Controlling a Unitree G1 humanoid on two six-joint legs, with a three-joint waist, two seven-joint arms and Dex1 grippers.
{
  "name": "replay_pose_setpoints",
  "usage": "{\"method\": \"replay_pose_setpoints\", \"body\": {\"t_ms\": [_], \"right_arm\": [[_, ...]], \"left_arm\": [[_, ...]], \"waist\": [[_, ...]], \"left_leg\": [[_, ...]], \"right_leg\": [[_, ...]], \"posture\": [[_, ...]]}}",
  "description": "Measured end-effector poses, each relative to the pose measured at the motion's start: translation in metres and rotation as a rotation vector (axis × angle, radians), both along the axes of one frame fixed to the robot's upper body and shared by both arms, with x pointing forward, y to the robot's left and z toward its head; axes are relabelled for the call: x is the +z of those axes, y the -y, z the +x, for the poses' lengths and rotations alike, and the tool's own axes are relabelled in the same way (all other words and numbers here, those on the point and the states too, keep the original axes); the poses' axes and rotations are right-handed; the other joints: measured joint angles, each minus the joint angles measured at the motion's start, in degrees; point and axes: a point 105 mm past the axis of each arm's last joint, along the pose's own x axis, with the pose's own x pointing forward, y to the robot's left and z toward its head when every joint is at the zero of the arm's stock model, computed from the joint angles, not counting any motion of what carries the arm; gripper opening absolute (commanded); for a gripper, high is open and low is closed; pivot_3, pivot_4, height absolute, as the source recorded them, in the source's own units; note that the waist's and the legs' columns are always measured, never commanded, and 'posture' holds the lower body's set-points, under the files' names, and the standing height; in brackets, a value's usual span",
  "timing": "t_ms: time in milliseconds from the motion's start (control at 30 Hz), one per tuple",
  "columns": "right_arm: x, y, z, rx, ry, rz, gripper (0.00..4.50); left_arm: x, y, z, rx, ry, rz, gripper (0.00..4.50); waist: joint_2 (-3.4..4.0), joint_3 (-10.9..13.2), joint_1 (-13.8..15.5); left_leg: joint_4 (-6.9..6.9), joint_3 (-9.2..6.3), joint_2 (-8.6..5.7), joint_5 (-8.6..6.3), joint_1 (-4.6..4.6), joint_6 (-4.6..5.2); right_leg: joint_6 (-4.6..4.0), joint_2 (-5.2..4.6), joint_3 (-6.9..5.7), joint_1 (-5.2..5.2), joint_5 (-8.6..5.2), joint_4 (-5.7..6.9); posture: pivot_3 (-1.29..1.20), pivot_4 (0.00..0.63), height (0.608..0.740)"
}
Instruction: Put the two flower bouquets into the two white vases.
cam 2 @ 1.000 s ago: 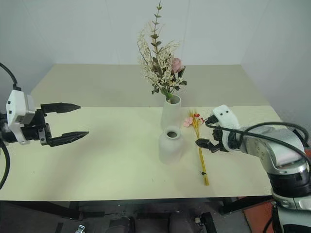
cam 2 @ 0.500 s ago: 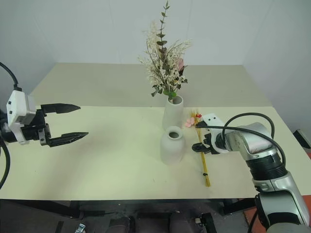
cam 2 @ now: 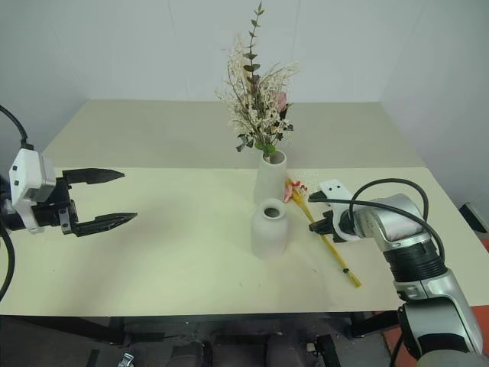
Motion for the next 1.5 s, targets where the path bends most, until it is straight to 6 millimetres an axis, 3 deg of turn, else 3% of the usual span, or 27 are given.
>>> {"method": "replay_pose_setpoints", "body": {"t_ms": [67,133,200,300,367,467,533,700,933,1067,1233,1500], "right_arm": [[0.006,0.0,0.007,-0.029,0.062,-0.009,0.01],[0.024,0.003,0.019,-0.088,0.202,-0.013,0.01],[0.054,0.013,0.03,-0.17,0.393,-0.031,0.01],[0.115,0.031,0.037,-0.333,0.8,-0.016,0.01],[0.143,0.035,0.03,-0.402,0.999,0.163,0.01],[0.157,0.039,0.01,-0.412,1.125,0.521,0.01],[0.171,0.033,-0.009,-0.315,1.188,0.71,0.01],[0.209,0.002,-0.055,0.002,1.318,0.911,0.01],[0.213,-0.054,-0.077,0.28,1.218,1.053,0.01],[0.203,-0.076,-0.078,0.34,1.142,1.086,0.01],[0.183,-0.079,-0.076,0.34,1.076,1.047,0.01],[0.177,-0.068,-0.076,0.33,1.106,1.004,0.01]], "left_arm": [[0.0,0.0,0.0,0.001,0.001,0.0,4.5],[0.001,0.0,0.0,0.001,0.002,0.002,4.5],[0.001,0.0,0.0,0.0,0.002,0.003,4.5],[0.001,-0.001,0.0,-0.002,0.001,0.006,4.5],[0.001,-0.001,0.0,-0.004,0.001,0.006,4.5],[0.006,0.0,0.001,-0.008,0.016,0.003,4.5],[0.009,-0.001,0.003,-0.007,0.025,0.001,4.5],[0.01,-0.001,0.005,-0.018,0.021,0.008,4.5],[0.011,-0.001,0.005,-0.027,0.02,0.013,4.5],[0.01,-0.001,0.005,-0.026,0.018,0.013,4.5],[0.006,-0.002,0.003,-0.018,0.004,0.015,4.5],[0.006,-0.005,0.002,-0.003,0.007,0.011,4.5]], "waist": [[0.0,0.0,-0.03],[0.0,0.0,0.02],[0.01,0.01,0.1],[0.01,0.0,0.19],[0.0,0.0,0.25],[0.0,0.0,0.51],[0.05,0.03,0.41],[0.05,0.02,-0.25],[0.05,0.02,-0.2],[0.04,0.02,0.05],[0.04,0.02,0.33],[0.04,0.02,0.07]], "left_leg": [[0.0,0.0,0.0,0.0,-0.01,0.0],[0.0,0.0,-0.01,0.0,-0.03,0.0],[0.0,0.01,-0.01,0.0,-0.08,0.0],[-0.03,0.0,-0.01,0.0,-0.12,-0.01],[-0.04,-0.04,0.0,-0.01,-0.12,-0.01],[-0.03,-0.05,-0.01,0.0,-0.14,0.0],[-0.03,-0.02,-0.02,0.0,-0.1,0.0],[-0.03,-0.04,0.08,0.0,0.11,0.0],[-0.03,-0.03,0.09,0.0,0.12,0.0],[-0.03,-0.03,0.07,0.0,0.05,0.0],[-0.03,-0.03,0.05,0.0,0.02,0.0],[-0.03,-0.04,0.07,0.0,0.08,0.0]], "right_leg": [[0.01,0.0,0.0,-0.02,0.0,0.01],[0.01,0.0,0.0,-0.05,0.01,0.02],[0.02,0.0,0.0,-0.09,0.0,0.02],[0.04,-0.01,-0.02,-0.08,-0.02,-0.03],[0.04,0.0,-0.04,-0.03,-0.01,-0.06],[-0.03,-0.02,-0.06,0.01,0.06,-0.06],[-0.08,-0.05,-0.02,0.02,0.11,-0.03],[0.0,0.04,-0.03,0.1,0.04,0.04],[-0.07,0.05,-0.03,0.09,0.0,0.07],[-0.1,0.02,-0.03,0.08,0.03,0.02],[-0.1,-0.01,-0.04,0.08,0.02,0.01],[-0.07,0.03,-0.04,0.08,-0.02,0.05]], "posture": [[0.0,0.15,0.74],[0.0,0.15,0.74],[0.0,0.15,0.74],[0.0,0.15,0.74],[0.0,0.15,0.74],[0.0,0.15,0.74],[0.0,0.15,0.74],[0.0,0.15,0.74],[0.0,0.15,0.74],[0.0,0.15,0.74],[0.0,0.15,0.74],[0.0,0.15,0.74]]}}
